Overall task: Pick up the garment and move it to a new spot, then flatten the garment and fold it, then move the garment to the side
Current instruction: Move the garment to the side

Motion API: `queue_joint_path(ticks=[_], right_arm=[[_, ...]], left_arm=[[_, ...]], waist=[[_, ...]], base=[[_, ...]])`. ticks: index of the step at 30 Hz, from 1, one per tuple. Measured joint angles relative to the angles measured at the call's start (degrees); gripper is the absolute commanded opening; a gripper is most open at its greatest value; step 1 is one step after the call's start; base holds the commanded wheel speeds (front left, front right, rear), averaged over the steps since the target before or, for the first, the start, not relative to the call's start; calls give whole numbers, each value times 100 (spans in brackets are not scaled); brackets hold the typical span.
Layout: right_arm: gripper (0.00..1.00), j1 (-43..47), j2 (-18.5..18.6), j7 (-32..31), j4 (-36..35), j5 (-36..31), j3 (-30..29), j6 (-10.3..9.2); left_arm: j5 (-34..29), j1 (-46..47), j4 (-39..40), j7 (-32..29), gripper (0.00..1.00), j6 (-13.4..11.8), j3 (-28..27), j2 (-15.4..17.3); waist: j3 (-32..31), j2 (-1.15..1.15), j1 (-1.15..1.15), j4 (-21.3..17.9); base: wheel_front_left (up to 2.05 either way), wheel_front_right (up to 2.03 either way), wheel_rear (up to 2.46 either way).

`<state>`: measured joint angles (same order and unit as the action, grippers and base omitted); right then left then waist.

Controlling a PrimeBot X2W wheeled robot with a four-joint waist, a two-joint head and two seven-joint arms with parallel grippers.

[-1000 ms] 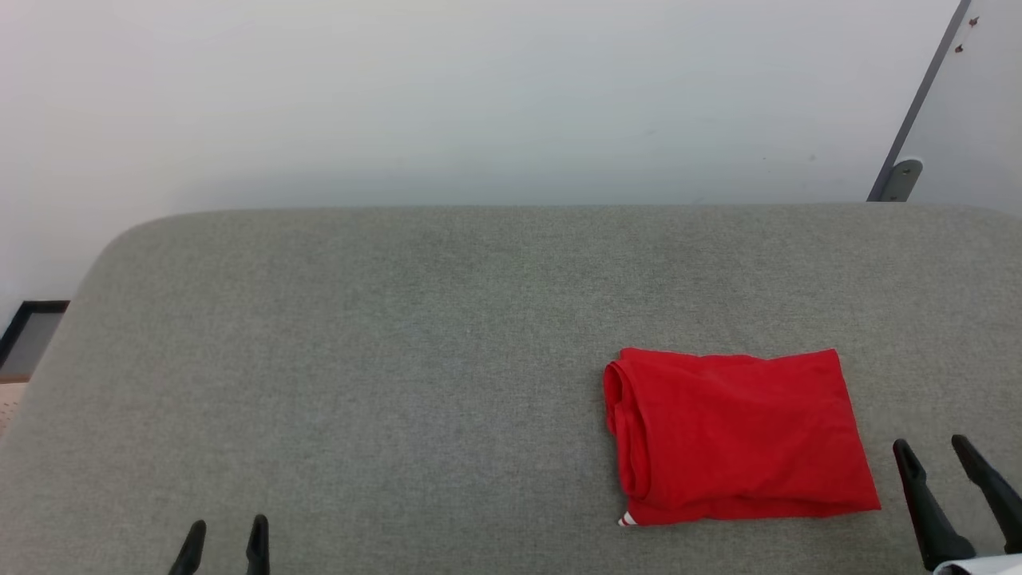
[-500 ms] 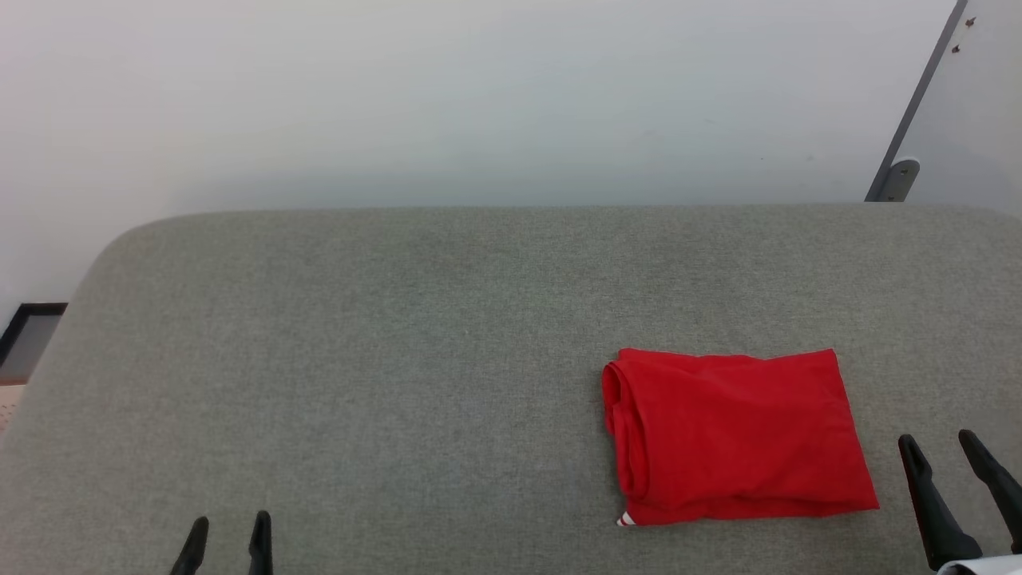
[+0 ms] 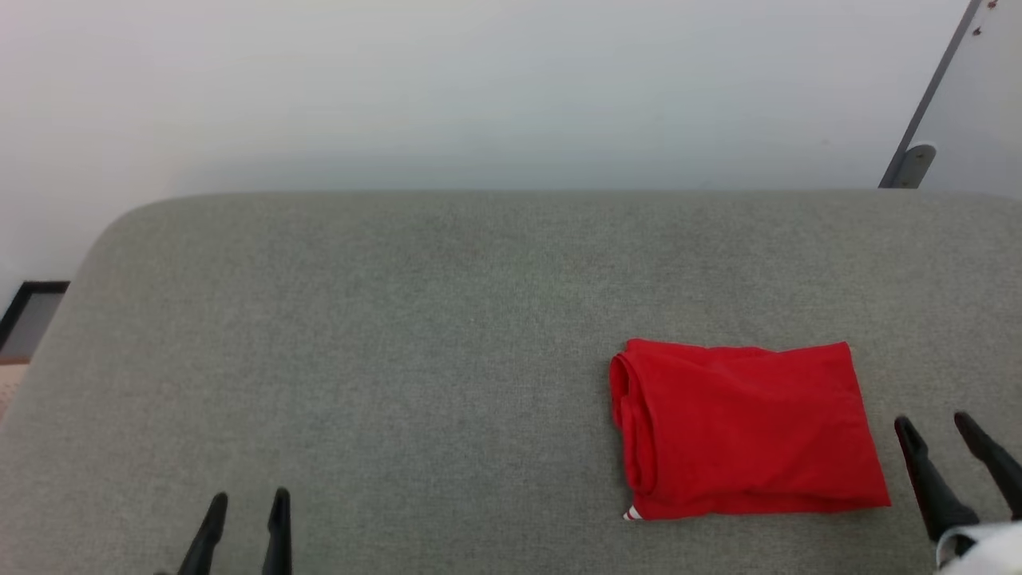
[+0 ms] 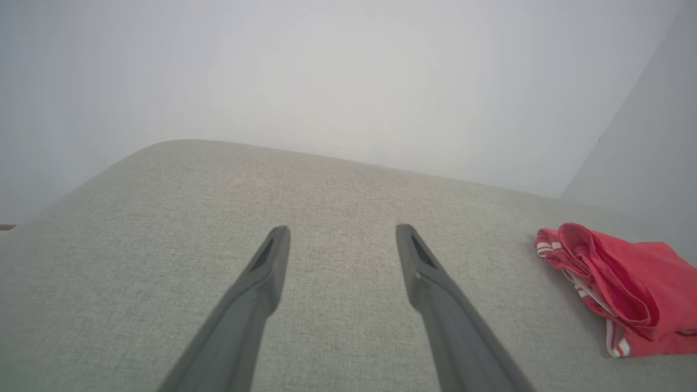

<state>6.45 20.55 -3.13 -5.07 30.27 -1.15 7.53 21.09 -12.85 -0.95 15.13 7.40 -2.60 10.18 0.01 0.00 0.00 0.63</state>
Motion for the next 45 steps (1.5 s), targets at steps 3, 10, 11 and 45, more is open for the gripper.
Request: queue_joint_path(ticks=[3, 10, 11, 45], right_arm=[[100, -453, 207, -564, 140, 19, 149, 0], [100, -1666, 909, -2930, 890, 353, 893, -1], [100, -1797, 1011, -3318, 934, 519, 1001, 1], [0, -3188, 1115, -2843, 2381, 1111, 853, 2]], left_arm=[[-1, 191, 1, 0, 100, 0, 74, -40], [0, 720, -133, 0, 100, 0, 301, -91], [0, 808, -160, 0, 100, 0, 337, -93], [-399, 2470, 133, 0, 100, 0, 1109, 469]], waist=[[123, 0, 0, 27], [541, 0, 0, 95], [607, 0, 0, 109], [1934, 0, 0, -654]], base=[[0, 0, 0], [0, 0, 0], [0, 0, 0], [0, 0, 0]])
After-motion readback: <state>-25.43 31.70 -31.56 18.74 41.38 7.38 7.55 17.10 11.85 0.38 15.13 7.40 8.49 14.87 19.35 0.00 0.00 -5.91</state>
